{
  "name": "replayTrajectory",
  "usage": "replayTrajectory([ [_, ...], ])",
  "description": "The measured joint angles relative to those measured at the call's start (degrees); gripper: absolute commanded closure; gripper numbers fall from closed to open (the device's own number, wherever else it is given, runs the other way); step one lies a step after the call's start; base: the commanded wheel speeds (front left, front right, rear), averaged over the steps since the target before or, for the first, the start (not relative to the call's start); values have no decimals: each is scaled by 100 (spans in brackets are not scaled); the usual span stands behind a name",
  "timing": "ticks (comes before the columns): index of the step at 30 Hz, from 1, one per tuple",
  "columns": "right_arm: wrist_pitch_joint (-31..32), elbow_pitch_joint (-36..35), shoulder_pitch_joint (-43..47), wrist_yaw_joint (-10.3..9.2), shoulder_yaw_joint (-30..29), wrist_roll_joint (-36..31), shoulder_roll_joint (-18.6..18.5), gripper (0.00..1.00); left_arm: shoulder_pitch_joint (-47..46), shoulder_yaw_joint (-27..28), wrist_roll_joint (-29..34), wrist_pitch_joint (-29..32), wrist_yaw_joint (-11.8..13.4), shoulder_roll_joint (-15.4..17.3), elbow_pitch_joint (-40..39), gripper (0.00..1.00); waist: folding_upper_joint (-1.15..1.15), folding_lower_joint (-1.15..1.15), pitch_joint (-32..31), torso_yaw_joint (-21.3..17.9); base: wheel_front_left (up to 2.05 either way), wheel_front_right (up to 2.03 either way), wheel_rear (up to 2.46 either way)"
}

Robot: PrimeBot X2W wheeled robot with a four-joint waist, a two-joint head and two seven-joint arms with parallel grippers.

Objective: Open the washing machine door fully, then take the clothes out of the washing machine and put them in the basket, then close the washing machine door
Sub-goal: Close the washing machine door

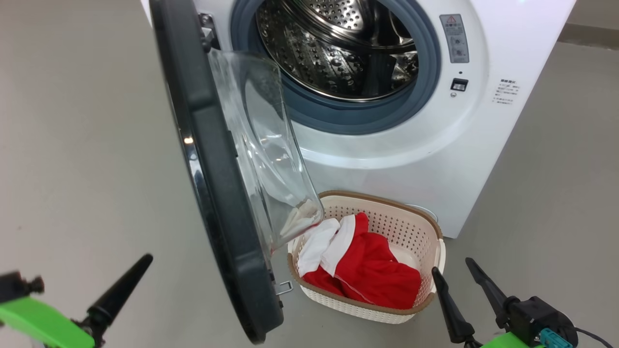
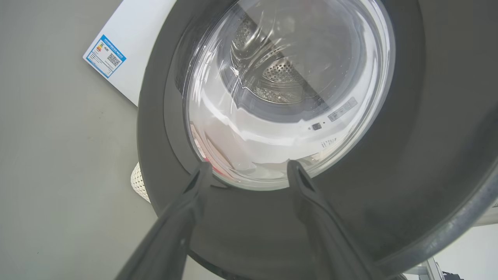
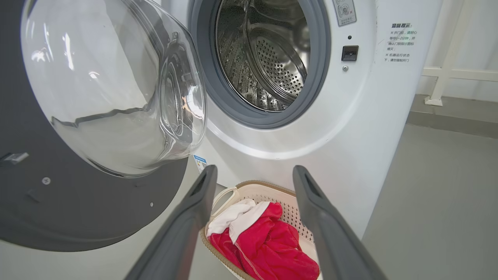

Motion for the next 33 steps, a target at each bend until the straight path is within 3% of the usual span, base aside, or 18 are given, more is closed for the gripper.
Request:
replayTrajectory([
  [9, 0, 24, 0, 0, 54, 9, 2, 0, 439, -282, 231, -939, 0, -216, 474, 0, 0, 0, -32, 91, 0, 0, 0],
  [14, 0, 44, 0, 0, 58, 9, 2, 0, 598, -580, 420, -1749, 0, -380, 823, 0, 0, 0, -20, 89, 0, 0, 0],
  [16, 0, 54, 0, 0, 59, 9, 2, 0, 602, -931, 730, -2504, 0, -390, 889, 0, 0, 0, -5, 70, 0, 0, 0],
  [17, 0, 56, -2, 0, 59, 9, 2, 0, 611, -1382, 1202, -3478, 0, -354, 1039, 0, 0, 0, 4, 39, 0, 0, 0],
  [21, 0, 58, -3, 0, 57, 40, 2, 0, 610, -1680, 1828, -3916, -1, -286, 1360, 0, 0, 0, -5, 11, 0, 0, 0],
  [23, 0, 58, -3, 0, 44, 41, 2, 0, 609, -1449, 2473, -3919, -1, -338, 1445, 0, 0, 0, -11, 15, 0, 0, 0],
  [27, 0, 56, -3, 0, 27, 41, 2, 0, 615, -568, 3750, -3927, -1, -742, 1236, 0, 0, 0, -13, 21, 0, 0, 0],
  [28, 0, 56, -3, 0, 27, 41, 2, 0, 615, -568, 3750, -3927, -1, -742, 1236, 0, 0, 0, -13, 21, 0, 0, 0],
  [33, 0, 54, -4, 0, -15, 41, 3, 0, 820, 65, 5390, -3927, -7, -1224, 725, 0, 0, 0, -19, 20, 0, 0, 0],
])
